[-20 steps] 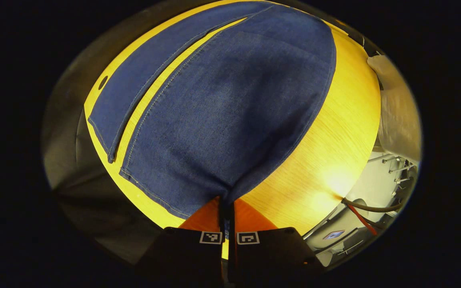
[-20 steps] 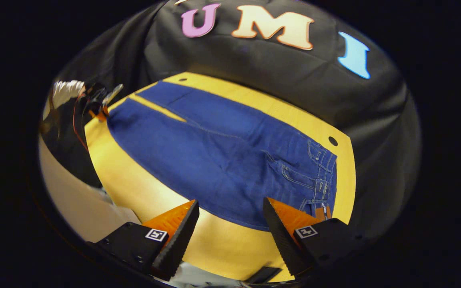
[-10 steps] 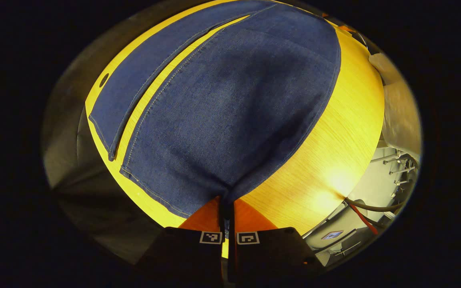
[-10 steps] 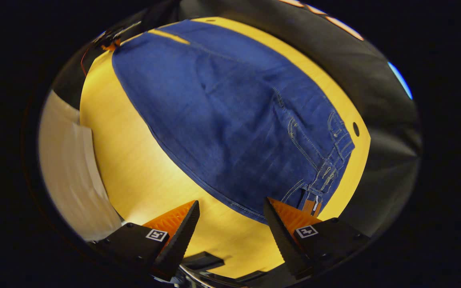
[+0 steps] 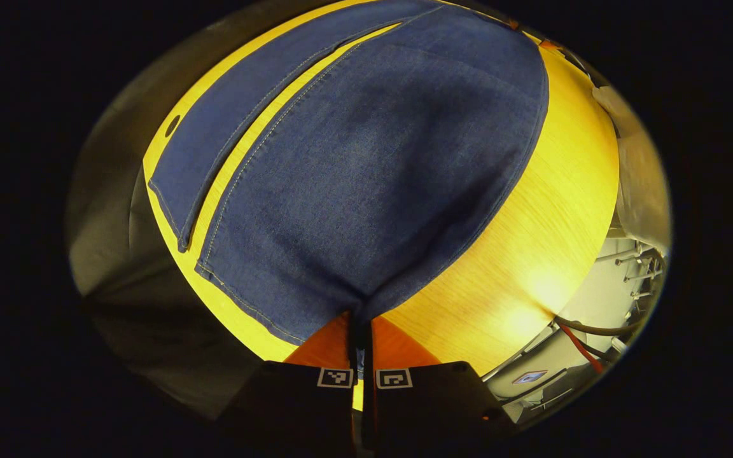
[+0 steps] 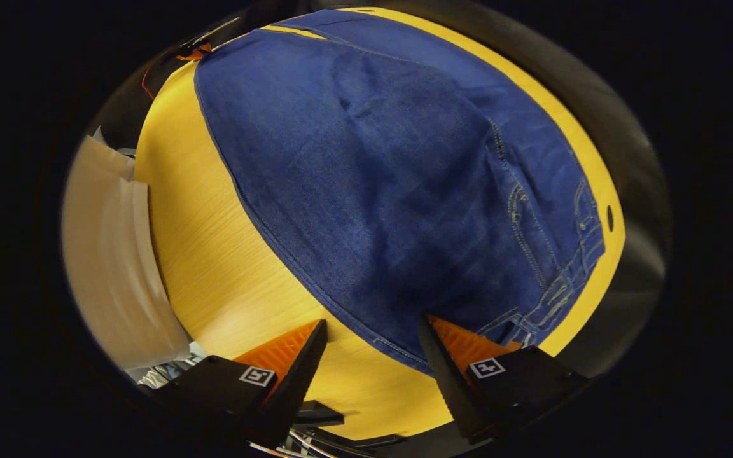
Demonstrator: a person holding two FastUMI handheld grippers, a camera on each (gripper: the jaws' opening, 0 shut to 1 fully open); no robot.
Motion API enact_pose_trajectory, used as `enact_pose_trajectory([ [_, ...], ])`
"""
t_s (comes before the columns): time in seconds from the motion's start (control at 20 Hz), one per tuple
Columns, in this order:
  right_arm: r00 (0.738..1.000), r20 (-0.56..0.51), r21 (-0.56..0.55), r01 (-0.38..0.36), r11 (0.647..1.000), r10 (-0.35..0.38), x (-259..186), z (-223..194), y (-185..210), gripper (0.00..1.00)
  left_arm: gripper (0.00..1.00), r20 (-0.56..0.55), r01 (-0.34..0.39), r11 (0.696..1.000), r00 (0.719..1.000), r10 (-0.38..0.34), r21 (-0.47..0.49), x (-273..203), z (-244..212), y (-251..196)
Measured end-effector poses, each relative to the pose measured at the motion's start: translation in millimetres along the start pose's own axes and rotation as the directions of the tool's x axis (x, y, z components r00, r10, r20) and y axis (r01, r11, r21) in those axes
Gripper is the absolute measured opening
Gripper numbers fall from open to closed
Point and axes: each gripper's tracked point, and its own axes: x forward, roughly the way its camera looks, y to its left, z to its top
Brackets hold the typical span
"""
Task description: Grasp the waist and the cuffs of the jeans and fold them to make the two legs overlap; first hold the waist and fold one-third of the jeans toward the cuffs, then hold the cuffs and fold the remaining one-third in the same direction to finish folding.
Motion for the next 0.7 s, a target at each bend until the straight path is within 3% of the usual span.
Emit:
enact_pose_trajectory([
  [0.25, 1.000, -0.031, 0.004, 0.000, 1.000, 0.000, -1.9, -1.0, -0.9, 0.94, 0.00, -0.015, 0.023, 1.000, 1.000, -0.023, -0.019, 0.5, -0.5, 0.7],
  [0.3, 1.000, -0.027, 0.002, 0.002, 1.000, -0.002, -3.0, 0.7, -2.7, 0.84, 0.00, -0.018, 0.030, 0.999, 0.999, -0.031, -0.027, 0.4, -0.4, 0.8],
  [0.35, 1.000, -0.023, 0.001, 0.004, 1.000, -0.004, -1.0, 2.5, -7.8, 0.87, 0.00, -0.022, 0.040, 0.999, 0.999, -0.041, -0.036, 0.4, -1.2, 0.8],
  [0.4, 1.000, -0.020, 0.000, 0.010, 1.000, -0.010, -1.2, 2.8, -12.8, 0.65, 0.00, -0.024, 0.049, 0.998, 0.998, -0.050, -0.042, 0.8, -1.0, 1.2],
  [0.45, 1.000, -0.015, -0.001, 0.015, 1.000, -0.015, -1.4, 3.6, -14.6, 0.70, 0.00, -0.024, 0.055, 0.997, 0.998, -0.057, -0.045, 0.7, -1.2, 1.4],
  [0.6, 0.999, -0.015, 0.006, 0.041, 0.999, -0.041, -3.0, 8.9, -23.6, 0.31, 0.00, -0.012, 0.051, 0.997, 0.999, -0.052, -0.052, 0.4, -0.2, 1.9],
  [0.65, 0.999, -0.015, 0.012, 0.046, 0.999, -0.046, -2.3, 9.9, -21.0, 0.37, 0.01, -0.016, 0.053, 0.997, 0.998, -0.054, -0.062, 0.2, -0.6, 1.4],
  [0.7, 0.998, -0.018, 0.018, 0.063, 0.998, -0.062, -3.0, 12.1, -23.2, 0.28, 0.01, -0.016, 0.056, 0.996, 0.998, -0.058, -0.073, -0.6, 0.3, 1.1],
])
